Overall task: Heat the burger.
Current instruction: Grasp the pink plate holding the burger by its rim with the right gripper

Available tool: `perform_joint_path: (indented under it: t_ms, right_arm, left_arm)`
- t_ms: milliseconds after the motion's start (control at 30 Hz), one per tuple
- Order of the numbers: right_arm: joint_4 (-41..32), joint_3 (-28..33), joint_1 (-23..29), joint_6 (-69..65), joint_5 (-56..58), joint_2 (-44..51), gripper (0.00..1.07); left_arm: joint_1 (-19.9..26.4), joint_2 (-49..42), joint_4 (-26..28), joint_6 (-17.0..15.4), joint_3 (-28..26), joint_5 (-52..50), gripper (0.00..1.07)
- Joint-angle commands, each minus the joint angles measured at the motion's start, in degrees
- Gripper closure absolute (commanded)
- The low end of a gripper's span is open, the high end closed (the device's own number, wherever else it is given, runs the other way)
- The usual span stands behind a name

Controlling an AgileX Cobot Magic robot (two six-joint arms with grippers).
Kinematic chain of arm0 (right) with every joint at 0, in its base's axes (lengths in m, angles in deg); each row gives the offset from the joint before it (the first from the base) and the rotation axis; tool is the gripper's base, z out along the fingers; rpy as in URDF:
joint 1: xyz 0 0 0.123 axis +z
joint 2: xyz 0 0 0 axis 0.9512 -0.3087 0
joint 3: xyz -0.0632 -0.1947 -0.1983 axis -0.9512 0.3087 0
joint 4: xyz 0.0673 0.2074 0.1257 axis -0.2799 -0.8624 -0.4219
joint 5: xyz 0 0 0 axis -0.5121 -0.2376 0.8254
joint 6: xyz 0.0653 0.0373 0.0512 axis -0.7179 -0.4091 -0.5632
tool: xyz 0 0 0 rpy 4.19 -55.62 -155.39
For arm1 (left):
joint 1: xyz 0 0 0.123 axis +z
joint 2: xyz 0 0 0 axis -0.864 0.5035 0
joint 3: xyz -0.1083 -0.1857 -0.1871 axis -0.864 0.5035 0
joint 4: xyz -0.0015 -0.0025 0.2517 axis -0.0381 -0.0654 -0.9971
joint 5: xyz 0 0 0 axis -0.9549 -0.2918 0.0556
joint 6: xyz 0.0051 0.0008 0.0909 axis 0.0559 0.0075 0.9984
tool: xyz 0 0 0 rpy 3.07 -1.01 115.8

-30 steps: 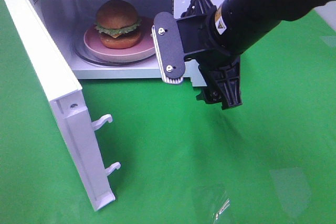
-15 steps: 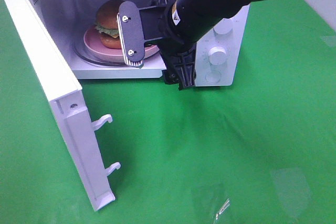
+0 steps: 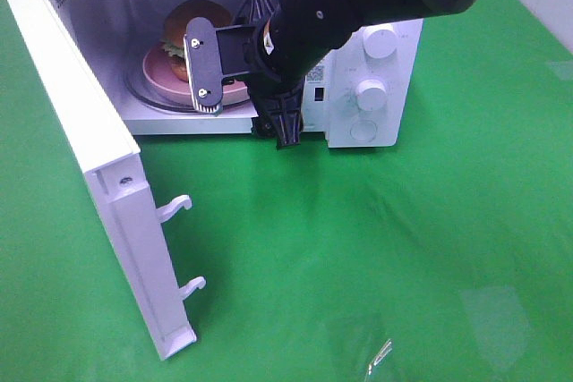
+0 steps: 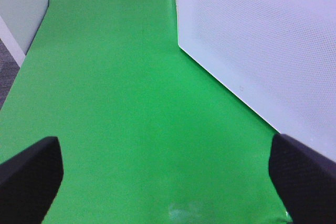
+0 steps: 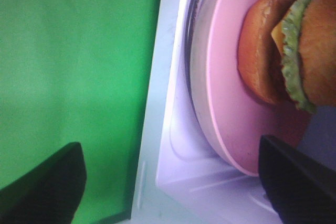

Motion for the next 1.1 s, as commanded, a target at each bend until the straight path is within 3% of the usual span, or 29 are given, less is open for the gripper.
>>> perform_joint_path:
  t_ms: [33,567,1100]
  right_arm:
    - [-0.1,-1.5,-0.4,-0.3,-0.6,-1.4,0.22]
    - [-0.5,-13.1,-0.4,-0.3,-0.7,-11.9,0.24]
    - [-2.6,-19.6,-1.0,-0.2,-2.2,-18.3,0.25]
  left_arm:
    - [-0.3,-1.0,-0.1,0.0,0.1,-0.4,0.07]
    - [-0.3,-1.0,-0.1,0.0,0.1,-0.4,0.07]
    - [-0.3,-1.0,-0.1,0.0,0.1,-0.4,0.07]
